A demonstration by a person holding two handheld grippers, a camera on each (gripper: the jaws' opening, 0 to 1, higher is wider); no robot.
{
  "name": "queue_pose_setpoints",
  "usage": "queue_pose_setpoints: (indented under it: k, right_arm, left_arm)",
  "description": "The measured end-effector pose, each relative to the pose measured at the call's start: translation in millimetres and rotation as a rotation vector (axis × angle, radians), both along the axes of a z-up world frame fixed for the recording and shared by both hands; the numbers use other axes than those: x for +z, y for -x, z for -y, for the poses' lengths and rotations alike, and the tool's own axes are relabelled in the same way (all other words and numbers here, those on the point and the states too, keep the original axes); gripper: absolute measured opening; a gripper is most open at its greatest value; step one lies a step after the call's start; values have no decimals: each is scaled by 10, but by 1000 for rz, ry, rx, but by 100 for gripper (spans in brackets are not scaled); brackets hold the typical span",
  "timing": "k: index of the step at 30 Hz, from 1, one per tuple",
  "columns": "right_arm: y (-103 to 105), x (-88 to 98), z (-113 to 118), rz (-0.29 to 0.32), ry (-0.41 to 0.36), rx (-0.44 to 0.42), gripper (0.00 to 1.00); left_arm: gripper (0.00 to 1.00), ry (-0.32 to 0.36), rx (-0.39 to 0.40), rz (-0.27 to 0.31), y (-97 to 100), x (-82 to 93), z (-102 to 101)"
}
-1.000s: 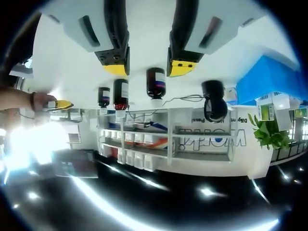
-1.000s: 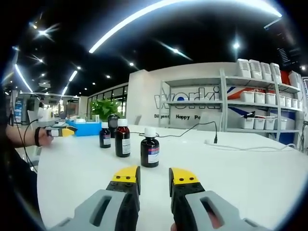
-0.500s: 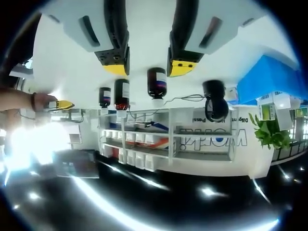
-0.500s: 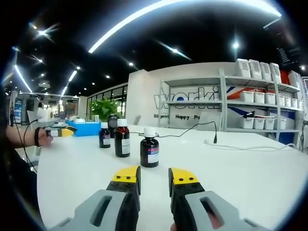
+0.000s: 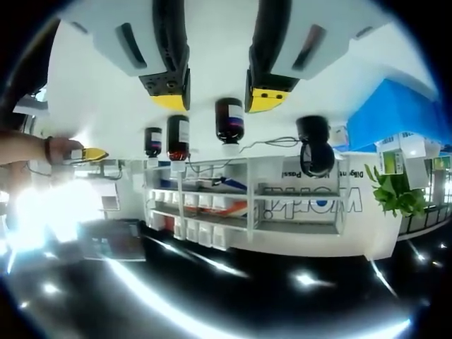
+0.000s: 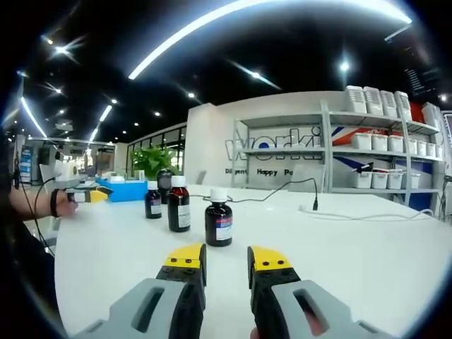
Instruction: Rotate the medicine bottle to make it face forward pick up the medicine bottle inspect the drug traceability code place the medicine on the table
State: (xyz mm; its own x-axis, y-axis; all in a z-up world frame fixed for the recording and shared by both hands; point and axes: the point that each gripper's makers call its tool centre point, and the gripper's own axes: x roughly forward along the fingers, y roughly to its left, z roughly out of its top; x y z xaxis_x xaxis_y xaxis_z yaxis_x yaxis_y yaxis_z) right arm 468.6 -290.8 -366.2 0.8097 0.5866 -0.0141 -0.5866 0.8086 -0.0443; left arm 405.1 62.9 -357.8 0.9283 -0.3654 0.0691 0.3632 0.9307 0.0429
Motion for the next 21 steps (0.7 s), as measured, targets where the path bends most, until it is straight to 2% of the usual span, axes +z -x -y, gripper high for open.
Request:
queue_pose_setpoints:
  k: [9, 14, 17, 21]
  right_arm:
    - [17, -9, -73, -11, 5, 36, 21]
    - [-5, 73, -4, -17, -53, 20, 21]
    - [19, 97, -25, -23, -41, 23, 21]
    - [62, 232, -97, -8, -26, 40, 22]
  left_arm:
    - [24, -3, 3, -1, -2, -1, -10]
    - [24, -4, 8, 0, -2, 1, -19]
    - [24, -7, 3, -3, -4, -7, -10]
    - [24, -11, -1, -5, -8, -13, 0]
